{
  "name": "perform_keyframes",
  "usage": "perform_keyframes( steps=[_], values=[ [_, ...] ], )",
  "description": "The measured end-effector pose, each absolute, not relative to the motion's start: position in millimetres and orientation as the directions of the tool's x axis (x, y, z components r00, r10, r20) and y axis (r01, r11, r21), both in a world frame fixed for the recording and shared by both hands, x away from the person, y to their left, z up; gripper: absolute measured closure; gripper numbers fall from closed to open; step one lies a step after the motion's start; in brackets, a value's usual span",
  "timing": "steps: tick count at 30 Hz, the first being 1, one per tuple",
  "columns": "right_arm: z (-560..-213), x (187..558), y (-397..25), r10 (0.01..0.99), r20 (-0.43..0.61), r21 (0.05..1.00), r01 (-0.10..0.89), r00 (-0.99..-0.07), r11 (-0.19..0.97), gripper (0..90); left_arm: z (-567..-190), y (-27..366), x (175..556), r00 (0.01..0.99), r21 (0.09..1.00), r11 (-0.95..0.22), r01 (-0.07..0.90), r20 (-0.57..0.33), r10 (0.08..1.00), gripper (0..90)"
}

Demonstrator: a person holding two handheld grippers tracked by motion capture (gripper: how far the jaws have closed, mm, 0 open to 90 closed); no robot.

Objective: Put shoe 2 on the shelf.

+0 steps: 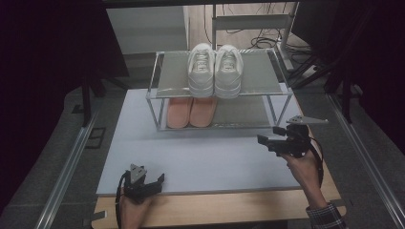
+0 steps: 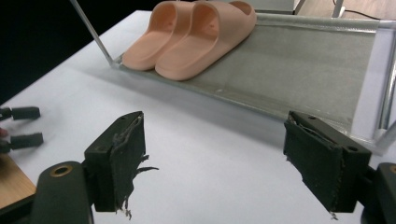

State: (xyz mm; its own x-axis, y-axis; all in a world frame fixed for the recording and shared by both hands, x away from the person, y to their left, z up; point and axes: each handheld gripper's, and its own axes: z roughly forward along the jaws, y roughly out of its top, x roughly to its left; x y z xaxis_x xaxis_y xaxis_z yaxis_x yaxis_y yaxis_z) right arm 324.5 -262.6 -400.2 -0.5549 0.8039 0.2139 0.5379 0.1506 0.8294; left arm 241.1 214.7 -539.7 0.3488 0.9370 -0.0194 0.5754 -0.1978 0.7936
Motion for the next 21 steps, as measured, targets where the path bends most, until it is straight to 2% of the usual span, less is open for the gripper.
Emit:
perform_keyframes(
  steps=[21],
  values=[
    [-428.7,292.8,-284.3,0.816,0.114,0.813,0.525,-0.566,0.250,13.6,-539.6,214.6,241.0,0.349,0.792,-0.198,0.577,-0.020,0.937,14.1]
  ],
)
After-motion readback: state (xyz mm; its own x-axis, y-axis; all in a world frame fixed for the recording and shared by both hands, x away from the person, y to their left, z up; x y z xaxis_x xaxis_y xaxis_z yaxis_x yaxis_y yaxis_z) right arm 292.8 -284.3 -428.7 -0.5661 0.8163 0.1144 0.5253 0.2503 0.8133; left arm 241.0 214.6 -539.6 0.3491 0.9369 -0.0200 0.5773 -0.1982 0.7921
